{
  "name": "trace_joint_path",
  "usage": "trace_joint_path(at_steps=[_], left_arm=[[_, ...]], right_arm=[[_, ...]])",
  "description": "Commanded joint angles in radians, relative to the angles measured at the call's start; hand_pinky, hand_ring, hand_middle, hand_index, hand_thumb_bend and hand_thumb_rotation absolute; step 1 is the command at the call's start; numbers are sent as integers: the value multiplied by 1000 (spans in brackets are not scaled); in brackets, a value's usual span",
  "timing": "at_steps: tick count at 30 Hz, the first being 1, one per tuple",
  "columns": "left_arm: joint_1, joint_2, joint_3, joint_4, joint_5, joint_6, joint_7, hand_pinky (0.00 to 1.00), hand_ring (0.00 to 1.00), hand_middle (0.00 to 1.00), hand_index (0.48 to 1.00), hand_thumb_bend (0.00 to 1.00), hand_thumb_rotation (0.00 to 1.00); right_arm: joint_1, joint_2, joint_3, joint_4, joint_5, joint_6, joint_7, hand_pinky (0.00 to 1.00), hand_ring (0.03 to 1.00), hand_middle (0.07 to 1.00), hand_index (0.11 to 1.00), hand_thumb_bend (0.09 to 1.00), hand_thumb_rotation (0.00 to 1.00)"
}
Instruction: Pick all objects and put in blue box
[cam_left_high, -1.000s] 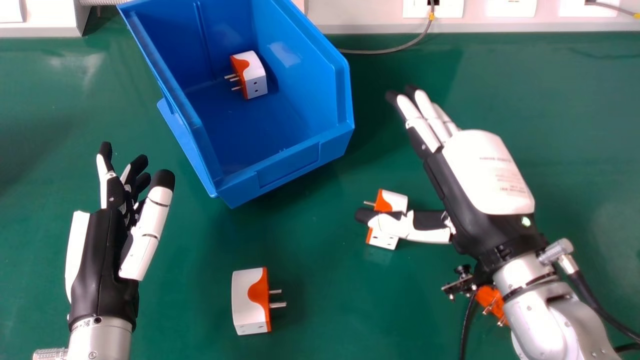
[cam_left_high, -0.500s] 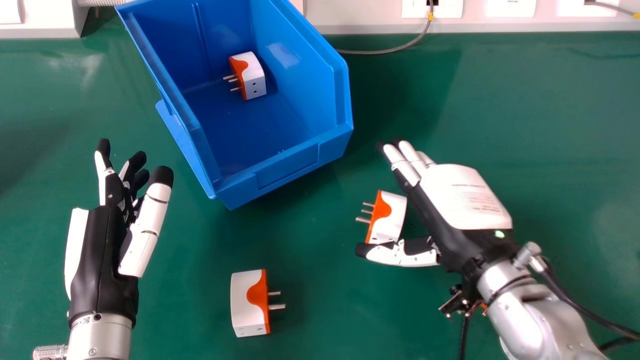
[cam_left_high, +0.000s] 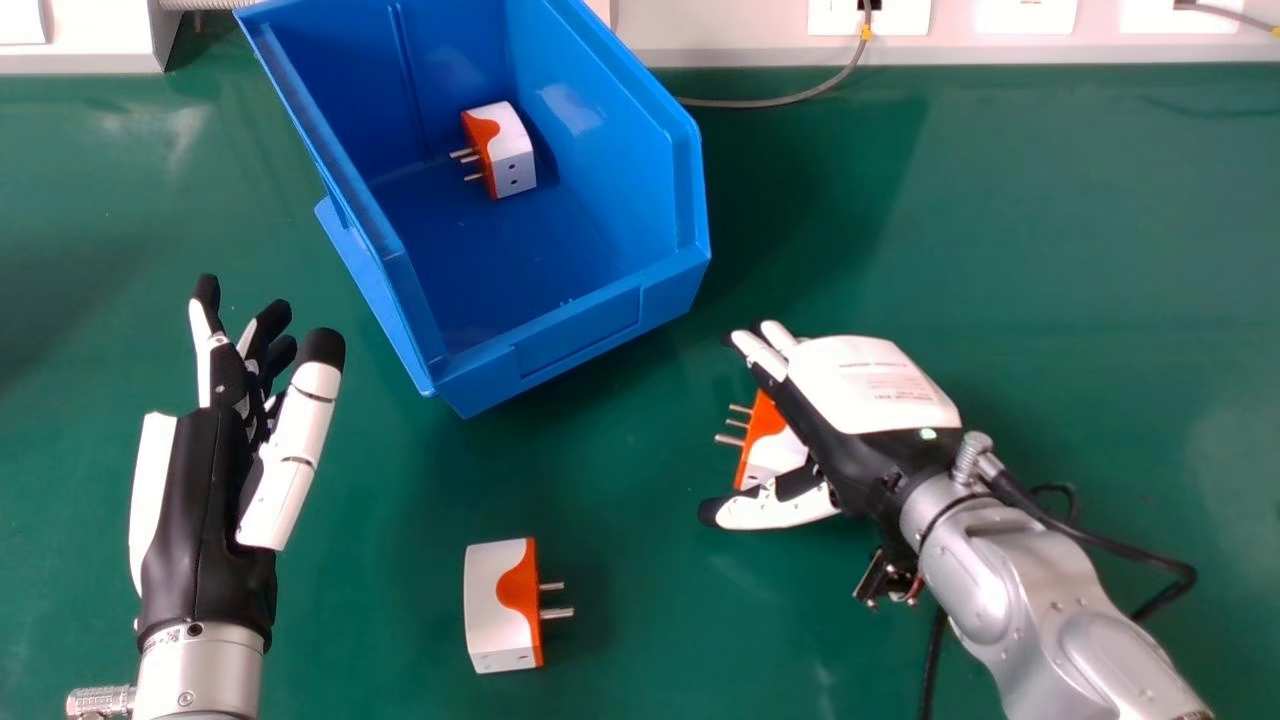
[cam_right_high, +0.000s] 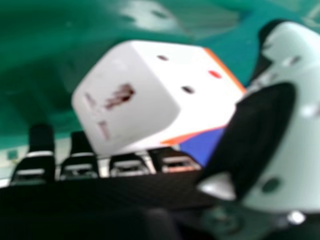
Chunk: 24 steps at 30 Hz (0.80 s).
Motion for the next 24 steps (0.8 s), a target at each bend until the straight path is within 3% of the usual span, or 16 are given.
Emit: trace_joint_path(at_steps=[1,11,24], left_arm=[[1,3,5,-19,-6,-6,1,882,944,952,964,551,805],[13,6,7,-40,-1,-1,0,873,941,950,964,564,810],[12,17,19,-37,-6,1,-4,867,939,946,963,575,814]], right_arm=[[-39,-13,8,11,-2,-3,14,868,933,976,942,458,510],[-78,-65,16,32,16,-58,75,871,934,975,939,456,509],[-110,-115,14,41,20,-87,137,883,945,984,943,449,502]])
